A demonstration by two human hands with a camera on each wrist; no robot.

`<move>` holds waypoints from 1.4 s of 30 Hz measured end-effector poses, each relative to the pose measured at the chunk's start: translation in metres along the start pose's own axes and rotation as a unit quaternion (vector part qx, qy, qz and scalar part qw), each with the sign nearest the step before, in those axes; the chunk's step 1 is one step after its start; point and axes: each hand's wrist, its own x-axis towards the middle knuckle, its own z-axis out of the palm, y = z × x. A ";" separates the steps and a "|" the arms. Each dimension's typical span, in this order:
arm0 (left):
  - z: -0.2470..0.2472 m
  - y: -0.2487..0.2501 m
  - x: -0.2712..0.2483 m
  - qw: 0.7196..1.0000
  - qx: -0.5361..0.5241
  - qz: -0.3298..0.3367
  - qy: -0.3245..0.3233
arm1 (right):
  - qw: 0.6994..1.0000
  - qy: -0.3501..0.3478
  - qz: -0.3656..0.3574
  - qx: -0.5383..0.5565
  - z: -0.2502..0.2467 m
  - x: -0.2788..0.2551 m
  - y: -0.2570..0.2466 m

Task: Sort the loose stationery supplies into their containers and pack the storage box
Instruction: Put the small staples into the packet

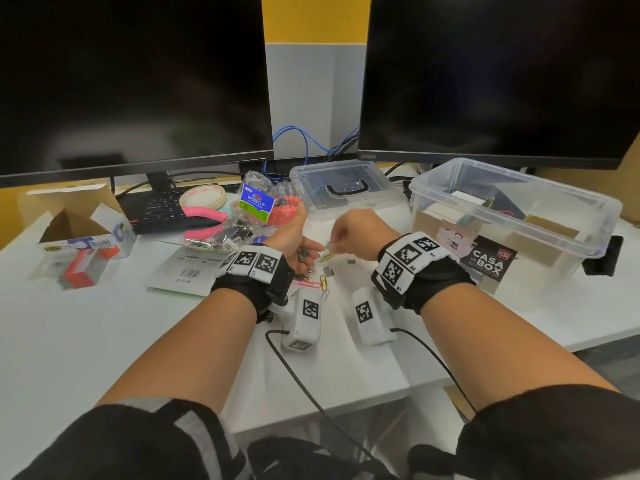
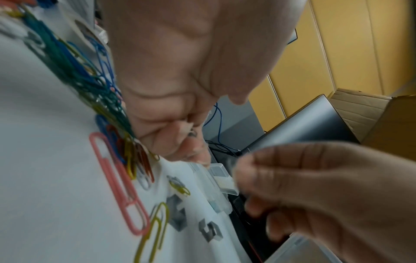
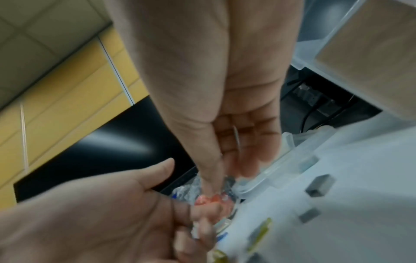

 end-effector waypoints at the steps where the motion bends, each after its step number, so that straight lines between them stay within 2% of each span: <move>1: 0.001 0.000 0.000 1.000 -0.003 -0.004 -0.015 | 0.999 0.024 -0.019 0.039 -0.002 0.000 -0.004; 4: 0.002 -0.002 -0.001 0.999 -0.021 -0.002 -0.038 | 0.993 0.048 -0.051 0.097 -0.003 0.002 -0.011; 7: -0.006 -0.002 0.000 0.999 -0.024 0.003 -0.028 | 0.991 0.094 -0.026 0.096 0.002 0.007 -0.007; 8: -0.010 -0.001 0.001 1.000 -0.022 0.003 -0.017 | 0.993 0.087 -0.013 0.078 0.005 0.009 -0.004; 12: -0.017 0.004 0.002 0.999 -0.028 0.003 0.024 | 0.997 -0.063 -0.007 -0.039 0.019 0.007 -0.001; 15: -0.015 0.006 0.001 0.998 0.048 0.016 0.044 | 0.991 -0.100 -0.021 -0.087 0.022 0.004 -0.003; 19: -0.008 0.007 -0.003 0.987 0.149 0.039 0.043 | 0.983 -0.140 0.002 -0.117 0.018 0.008 -0.003; 26: -0.004 0.004 -0.007 0.976 0.212 0.024 0.035 | 0.986 -0.115 0.034 -0.117 0.011 0.006 0.008; 30: 0.003 0.003 -0.001 0.982 0.188 -0.005 0.005 | 0.997 -0.049 0.010 0.054 -0.011 0.006 0.001; 34: 0.008 0.003 0.006 0.997 0.076 -0.016 -0.022 | 0.989 -0.021 -0.014 0.147 -0.021 0.007 -0.005; 36: 0.007 0.002 0.006 0.998 0.055 -0.007 -0.022 | 0.990 0.002 0.019 0.139 -0.021 0.008 0.000; 39: 0.007 0.004 0.005 0.997 0.074 -0.009 -0.020 | 0.997 -0.021 0.075 0.030 -0.014 0.005 0.014; 42: 0.007 0.005 0.006 0.979 0.204 0.008 0.001 | 0.993 -0.061 0.089 -0.039 -0.001 -0.001 0.022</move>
